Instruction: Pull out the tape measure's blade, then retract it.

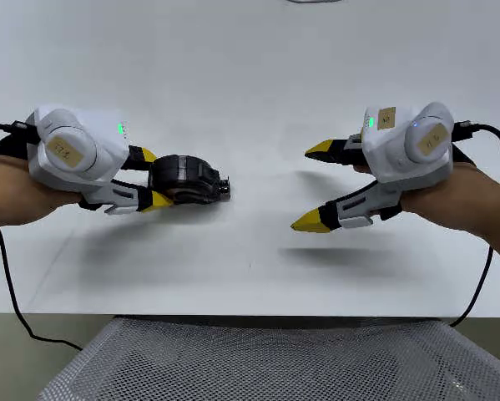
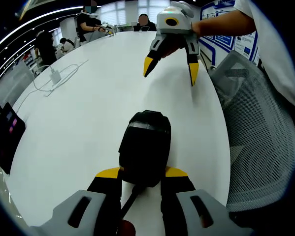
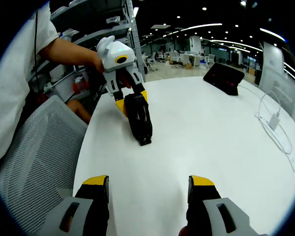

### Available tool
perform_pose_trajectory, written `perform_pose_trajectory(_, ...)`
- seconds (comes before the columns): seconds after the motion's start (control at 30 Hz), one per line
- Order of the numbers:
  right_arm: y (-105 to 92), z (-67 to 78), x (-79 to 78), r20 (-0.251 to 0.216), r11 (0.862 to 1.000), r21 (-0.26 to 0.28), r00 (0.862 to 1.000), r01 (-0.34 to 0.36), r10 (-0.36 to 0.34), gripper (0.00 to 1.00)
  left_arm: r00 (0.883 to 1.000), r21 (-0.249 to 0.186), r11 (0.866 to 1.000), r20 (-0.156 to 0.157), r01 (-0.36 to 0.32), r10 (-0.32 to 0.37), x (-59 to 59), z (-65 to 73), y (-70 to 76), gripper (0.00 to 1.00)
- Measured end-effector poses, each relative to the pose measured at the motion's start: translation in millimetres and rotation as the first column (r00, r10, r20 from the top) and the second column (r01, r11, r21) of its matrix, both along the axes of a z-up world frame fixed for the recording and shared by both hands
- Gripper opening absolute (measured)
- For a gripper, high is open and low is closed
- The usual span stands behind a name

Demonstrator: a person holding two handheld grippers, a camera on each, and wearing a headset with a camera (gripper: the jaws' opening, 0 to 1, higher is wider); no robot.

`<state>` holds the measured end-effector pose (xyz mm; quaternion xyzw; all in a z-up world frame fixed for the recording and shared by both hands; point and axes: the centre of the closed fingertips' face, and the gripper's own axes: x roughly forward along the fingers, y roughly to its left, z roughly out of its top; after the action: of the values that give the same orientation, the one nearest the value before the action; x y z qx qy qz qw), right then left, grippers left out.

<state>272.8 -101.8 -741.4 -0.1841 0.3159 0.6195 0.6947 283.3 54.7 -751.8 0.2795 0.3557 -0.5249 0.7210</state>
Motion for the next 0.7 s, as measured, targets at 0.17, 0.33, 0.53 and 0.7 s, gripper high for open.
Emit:
perform_pose_trajectory(0.17,10.4,-5.9,-1.0,0.014,1.0,-0.001,1.0,-0.024,0.024,0.58,0.999,0.016,0.999,0.01,0.034,-0.034,0.2,-0.2,-0.2,0.24)
perform_pose_trajectory(0.33,23.1,-6.9,0.7,0.025,0.999,0.018,0.999,-0.034,0.033,0.53,0.999,0.019,0.999,0.011,0.041,-0.042,0.2,-0.4,-0.5,0.24)
perform_pose_trajectory(0.53,33.7,-11.4,4.3,0.036,0.998,0.025,0.998,-0.05,0.049,0.48,0.999,0.027,0.998,0.006,0.053,-0.054,0.3,-0.7,-0.8,0.24)
perform_pose_trajectory(0.7,44.1,-13.8,5.5,0.034,0.997,0.045,0.998,-0.061,0.059,0.45,0.999,0.023,0.998,0.005,0.051,-0.051,0.7,-1.2,-0.5,0.24)
